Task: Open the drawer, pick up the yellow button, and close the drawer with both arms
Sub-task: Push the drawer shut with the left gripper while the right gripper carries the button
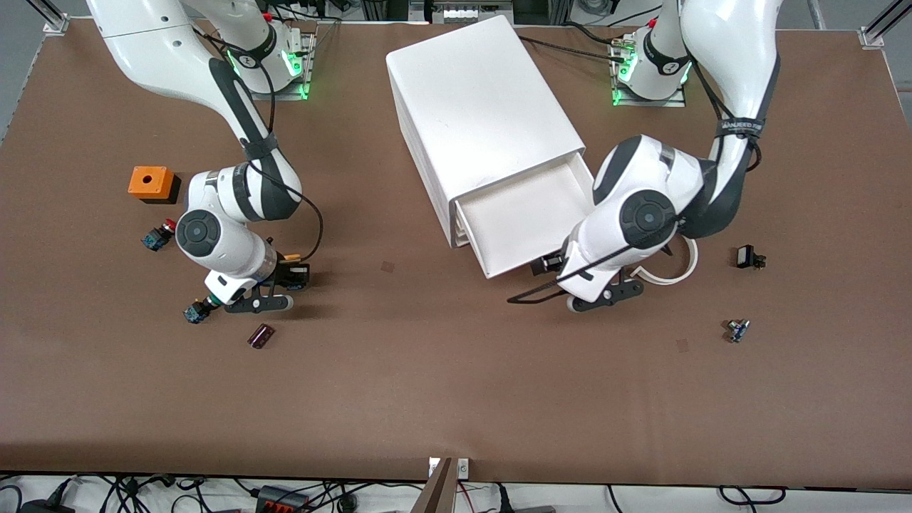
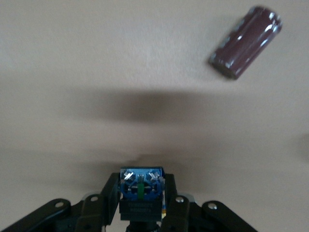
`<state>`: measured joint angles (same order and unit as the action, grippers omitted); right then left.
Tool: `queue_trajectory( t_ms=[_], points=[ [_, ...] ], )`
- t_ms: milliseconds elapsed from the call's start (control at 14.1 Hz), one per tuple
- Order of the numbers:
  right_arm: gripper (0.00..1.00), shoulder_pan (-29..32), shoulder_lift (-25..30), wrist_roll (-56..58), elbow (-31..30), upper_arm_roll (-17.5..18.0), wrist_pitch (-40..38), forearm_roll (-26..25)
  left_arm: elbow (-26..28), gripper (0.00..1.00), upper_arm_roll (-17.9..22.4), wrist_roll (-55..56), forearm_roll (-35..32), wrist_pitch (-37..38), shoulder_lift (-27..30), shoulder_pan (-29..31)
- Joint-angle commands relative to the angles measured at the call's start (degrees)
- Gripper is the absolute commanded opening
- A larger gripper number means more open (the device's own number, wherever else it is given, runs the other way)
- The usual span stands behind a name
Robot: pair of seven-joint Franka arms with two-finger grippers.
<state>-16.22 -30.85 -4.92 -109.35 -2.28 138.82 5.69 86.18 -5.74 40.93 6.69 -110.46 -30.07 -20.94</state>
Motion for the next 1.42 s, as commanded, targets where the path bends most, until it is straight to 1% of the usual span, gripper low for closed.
queue_trajectory(
  t_ms=[0, 285, 498, 569, 640, 711, 783, 925, 1209, 1352],
  points=[
    [0.00, -0.9, 1.9, 1.0, -3.5, 0.3, 3.4, -0.5, 8.4, 1.00, -1.9, 1.7, -1.2, -2.7, 5.9, -0.8],
    [0.00, -1.2, 0.8, 3.3, -3.2, 0.3, 3.8, -0.5, 13.9, 1.00, -5.0, 1.8, -1.1, -2.7, 9.8, -0.6],
    [0.00, -1.1, -0.8, 3.5, -2.7, 0.4, 5.3, -0.5, 15.5, 1.00, -6.6, 1.8, -0.9, -2.7, 10.3, -0.5],
    [0.19, -1.1, -0.9, 3.4, -2.5, 0.5, 5.5, -0.4, 15.6, 1.00, -6.7, 1.8, -0.8, -2.7, 10.5, -0.5],
    [0.93, -1.1, -0.9, 2.7, -2.0, 0.5, 5.3, -0.3, 16.1, 1.00, -7.0, 1.9, -0.6, -2.6, 10.6, -0.7],
    [1.00, -1.1, -0.8, 2.6, -1.1, 0.5, 5.2, -0.3, 16.2, 1.00, -8.5, 1.9, -0.6, -2.6, 10.7, -0.1],
    [1.00, -1.2, -0.5, 2.9, 0.4, 0.5, 4.3, -0.2, 16.2, 1.00, -9.4, 1.9, 0.1, -2.2, 10.6, 0.3],
    [1.00, -1.0, 0.0, 2.4, 4.3, 0.3, -1.8, 0.1, 16.3, 1.00, -9.6, 1.9, 1.5, -2.0, 10.7, 0.5],
    [1.00, -0.3, 1.0, -1.2, 15.0, 0.0, -18.0, 0.2, 17.4, 1.00, -9.6, 1.9, 3.9, -1.9, 10.7, 0.5],
    [1.00, -0.3, 2.0, -3.3, 19.6, -0.7, -24.1, 0.1, 17.4, 1.00, -9.6, 1.9, 3.9, -1.9, 10.7, 0.3]
  ],
)
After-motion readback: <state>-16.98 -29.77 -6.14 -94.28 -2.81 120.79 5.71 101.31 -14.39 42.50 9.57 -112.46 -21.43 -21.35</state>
